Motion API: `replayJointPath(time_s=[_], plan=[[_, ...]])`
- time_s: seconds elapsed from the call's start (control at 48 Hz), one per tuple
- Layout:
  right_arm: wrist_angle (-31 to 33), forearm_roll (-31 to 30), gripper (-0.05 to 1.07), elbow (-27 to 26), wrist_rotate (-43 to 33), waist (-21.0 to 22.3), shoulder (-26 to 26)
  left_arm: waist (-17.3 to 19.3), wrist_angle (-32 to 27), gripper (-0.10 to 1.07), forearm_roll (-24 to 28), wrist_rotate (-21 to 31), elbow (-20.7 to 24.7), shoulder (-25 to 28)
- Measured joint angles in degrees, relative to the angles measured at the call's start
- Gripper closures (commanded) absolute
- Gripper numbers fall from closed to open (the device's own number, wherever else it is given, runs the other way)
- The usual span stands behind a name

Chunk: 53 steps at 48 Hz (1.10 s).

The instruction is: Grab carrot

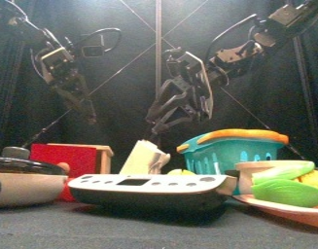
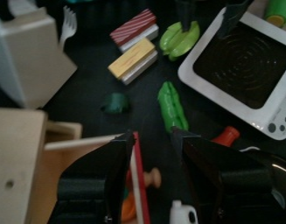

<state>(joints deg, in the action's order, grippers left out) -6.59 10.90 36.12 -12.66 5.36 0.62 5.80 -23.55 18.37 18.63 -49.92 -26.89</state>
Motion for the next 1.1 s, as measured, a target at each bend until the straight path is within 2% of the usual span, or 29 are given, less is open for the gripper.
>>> replayJointPath(time_s=[0.167,0.354,0.521,0.646,0.854,0.958,1.104], plan=[[-0.18,0.35,0.22,-3.25,-0.09,0.09,0.26,0.7,-7.82,0.18,-2.72,4.39,-0.44,-7.73],[0.18,3.69,0.22,-11.07,-0.09,1.14,3.96,2.2,-8.17,0.18,-2.37,11.25,-5.71,-14.06],[5.19,9.49,0.22,-20.65,0.09,2.64,10.37,5.1,-9.05,0.18,-2.29,16.88,-12.22,-16.79],[11.25,9.84,0.22,-28.04,0.18,3.08,15.91,5.89,-9.4,0.18,-2.29,17.23,-16.0,-17.31],[22.76,7.38,0.22,-40.96,0.0,3.96,23.99,5.98,-10.72,0.18,-2.02,17.31,-17.93,-20.04],[25.75,7.38,0.22,-46.49,0.0,4.92,26.89,6.59,-12.04,0.18,-1.85,17.67,-19.42,-21.45],[27.6,8.09,0.22,-50.54,-0.18,6.42,30.15,8.79,-12.04,0.18,-1.93,17.84,-19.95,-21.53]])
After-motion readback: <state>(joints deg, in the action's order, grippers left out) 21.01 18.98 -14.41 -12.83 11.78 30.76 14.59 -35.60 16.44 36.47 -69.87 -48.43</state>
